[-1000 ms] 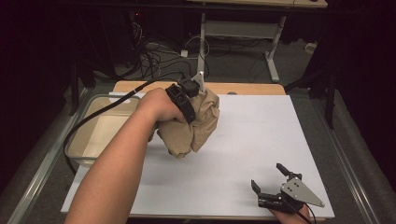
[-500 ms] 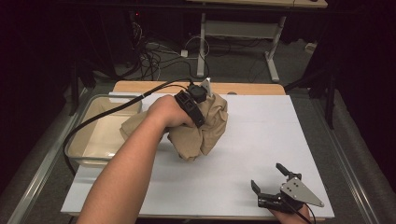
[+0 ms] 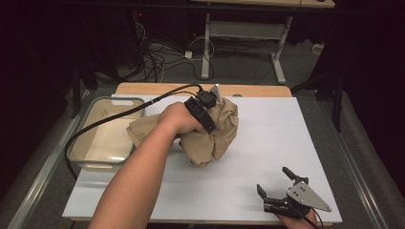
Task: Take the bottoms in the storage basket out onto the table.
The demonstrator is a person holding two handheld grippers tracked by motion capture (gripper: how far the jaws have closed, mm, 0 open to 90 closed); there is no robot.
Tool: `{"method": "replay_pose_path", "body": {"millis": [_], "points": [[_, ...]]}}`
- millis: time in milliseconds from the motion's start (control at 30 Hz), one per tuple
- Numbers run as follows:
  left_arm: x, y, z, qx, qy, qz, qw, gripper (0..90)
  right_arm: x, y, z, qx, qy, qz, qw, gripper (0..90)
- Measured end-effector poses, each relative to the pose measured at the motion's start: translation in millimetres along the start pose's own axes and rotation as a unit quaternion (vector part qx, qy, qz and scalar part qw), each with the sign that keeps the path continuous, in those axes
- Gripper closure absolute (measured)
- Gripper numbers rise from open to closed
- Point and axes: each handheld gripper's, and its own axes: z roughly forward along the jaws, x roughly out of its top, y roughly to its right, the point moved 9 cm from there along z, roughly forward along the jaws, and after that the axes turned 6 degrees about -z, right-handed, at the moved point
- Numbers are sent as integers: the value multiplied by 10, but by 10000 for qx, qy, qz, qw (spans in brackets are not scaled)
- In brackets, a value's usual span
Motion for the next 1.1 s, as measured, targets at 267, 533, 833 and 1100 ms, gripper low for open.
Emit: {"method": "replay_pose_path", "body": {"millis": [267, 533, 833, 1100], "points": [[80, 60, 97, -144, 164, -38, 9998, 479, -3, -2, 3, 4, -4, -2, 10000, 4], [95, 86, 188, -194, 206, -60, 9996, 479, -6, -2, 1, 10, -7, -6, 10000, 4], [135, 135, 248, -394, 383, -95, 9984, 478, -6, 10, -2, 10, 0, -43, 10000, 4], [112, 94, 253, -365, 501, -95, 9980, 473, -8, 2, -8, 7, -10, -8, 10000, 4]]}}
